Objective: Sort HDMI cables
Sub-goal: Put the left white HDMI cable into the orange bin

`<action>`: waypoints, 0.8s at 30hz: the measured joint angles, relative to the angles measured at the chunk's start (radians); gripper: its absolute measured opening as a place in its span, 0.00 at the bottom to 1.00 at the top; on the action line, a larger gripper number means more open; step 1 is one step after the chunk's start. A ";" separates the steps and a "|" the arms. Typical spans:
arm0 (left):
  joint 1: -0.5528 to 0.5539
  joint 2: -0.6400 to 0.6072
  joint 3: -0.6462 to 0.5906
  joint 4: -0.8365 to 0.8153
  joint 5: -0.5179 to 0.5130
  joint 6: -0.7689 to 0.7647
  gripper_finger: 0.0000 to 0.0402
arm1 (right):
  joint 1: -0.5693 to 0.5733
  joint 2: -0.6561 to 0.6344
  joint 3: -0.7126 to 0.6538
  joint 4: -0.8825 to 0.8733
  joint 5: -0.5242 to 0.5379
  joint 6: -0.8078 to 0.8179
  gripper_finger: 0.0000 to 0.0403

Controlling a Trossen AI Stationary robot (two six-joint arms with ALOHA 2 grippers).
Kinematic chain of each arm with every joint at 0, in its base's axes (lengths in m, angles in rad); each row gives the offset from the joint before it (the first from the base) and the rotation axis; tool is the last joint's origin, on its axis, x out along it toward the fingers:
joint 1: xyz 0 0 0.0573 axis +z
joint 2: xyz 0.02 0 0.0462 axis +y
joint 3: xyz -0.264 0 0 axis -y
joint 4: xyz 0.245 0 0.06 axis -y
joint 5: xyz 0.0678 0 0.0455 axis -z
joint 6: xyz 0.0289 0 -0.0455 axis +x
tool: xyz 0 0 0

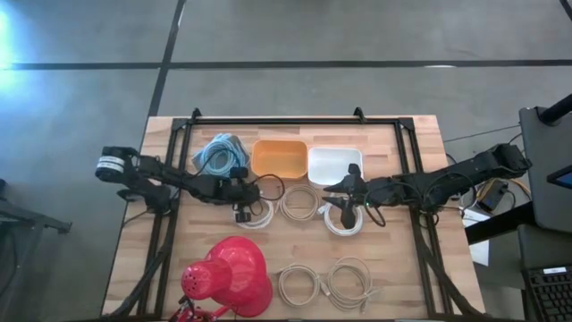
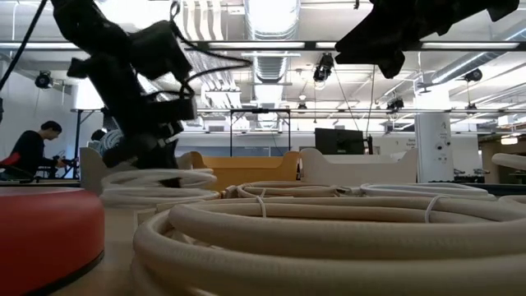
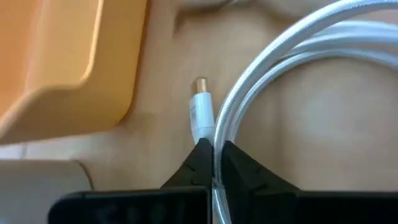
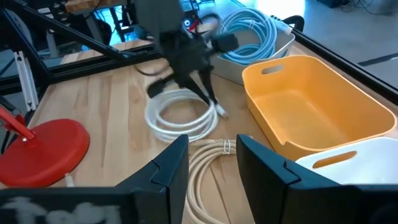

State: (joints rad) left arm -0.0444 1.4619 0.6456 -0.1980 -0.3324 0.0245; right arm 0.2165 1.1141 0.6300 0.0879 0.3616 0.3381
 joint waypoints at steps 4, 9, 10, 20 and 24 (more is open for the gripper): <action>-0.060 -0.071 0.071 -0.007 -0.092 0.053 0.03 | 0.002 0.000 0.000 0.000 -0.004 0.000 0.32; -0.118 -0.119 0.137 -0.054 -0.309 0.148 0.02 | 0.002 0.000 0.000 0.000 -0.004 0.000 0.32; -0.119 -0.124 0.150 -0.042 -0.358 0.174 0.03 | 0.002 0.000 0.000 0.000 -0.004 0.000 0.32; -0.027 -0.078 0.151 0.286 -0.520 0.429 0.04 | 0.001 0.000 0.000 0.004 -0.004 -0.024 0.32; 0.041 -0.022 0.150 0.465 -0.530 0.478 0.04 | 0.001 0.000 0.000 0.007 -0.004 -0.047 0.32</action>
State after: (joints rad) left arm -0.0031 1.4399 0.7952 0.2671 -0.8622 0.5025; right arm 0.2176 1.1145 0.6304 0.0952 0.3580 0.2909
